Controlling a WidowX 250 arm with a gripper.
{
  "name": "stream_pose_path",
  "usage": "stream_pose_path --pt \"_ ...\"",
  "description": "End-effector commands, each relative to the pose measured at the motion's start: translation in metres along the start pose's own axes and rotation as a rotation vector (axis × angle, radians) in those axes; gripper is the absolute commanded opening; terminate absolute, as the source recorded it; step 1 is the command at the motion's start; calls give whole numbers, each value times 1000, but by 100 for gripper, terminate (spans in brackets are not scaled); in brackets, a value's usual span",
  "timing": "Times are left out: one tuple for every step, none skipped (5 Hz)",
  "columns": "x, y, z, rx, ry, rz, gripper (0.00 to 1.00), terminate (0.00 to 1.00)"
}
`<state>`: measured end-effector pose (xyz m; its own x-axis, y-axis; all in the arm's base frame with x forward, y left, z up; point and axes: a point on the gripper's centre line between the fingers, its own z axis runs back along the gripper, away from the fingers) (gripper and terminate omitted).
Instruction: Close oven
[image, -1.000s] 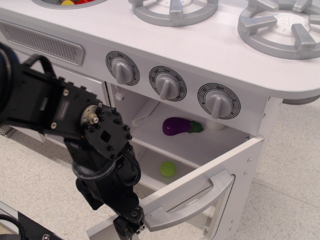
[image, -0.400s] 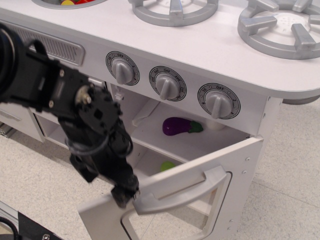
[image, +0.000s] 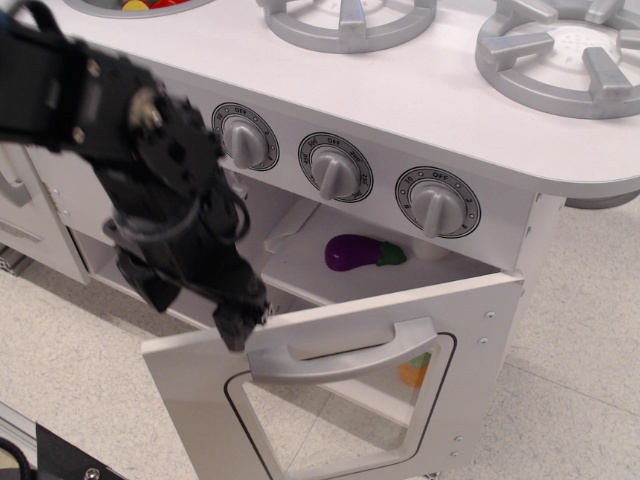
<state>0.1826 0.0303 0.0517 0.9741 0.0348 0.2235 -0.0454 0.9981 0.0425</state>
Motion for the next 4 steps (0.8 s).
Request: stream_pose_path --pt "-26 -18 3 -52 103 57 100 0" --pt "-45 -33 -23 -53 165 84 100 0" --pt "-47 -43 -48 -35 114 136 100 0" --pt "-34 -46 -65 -36 108 197 100 0"
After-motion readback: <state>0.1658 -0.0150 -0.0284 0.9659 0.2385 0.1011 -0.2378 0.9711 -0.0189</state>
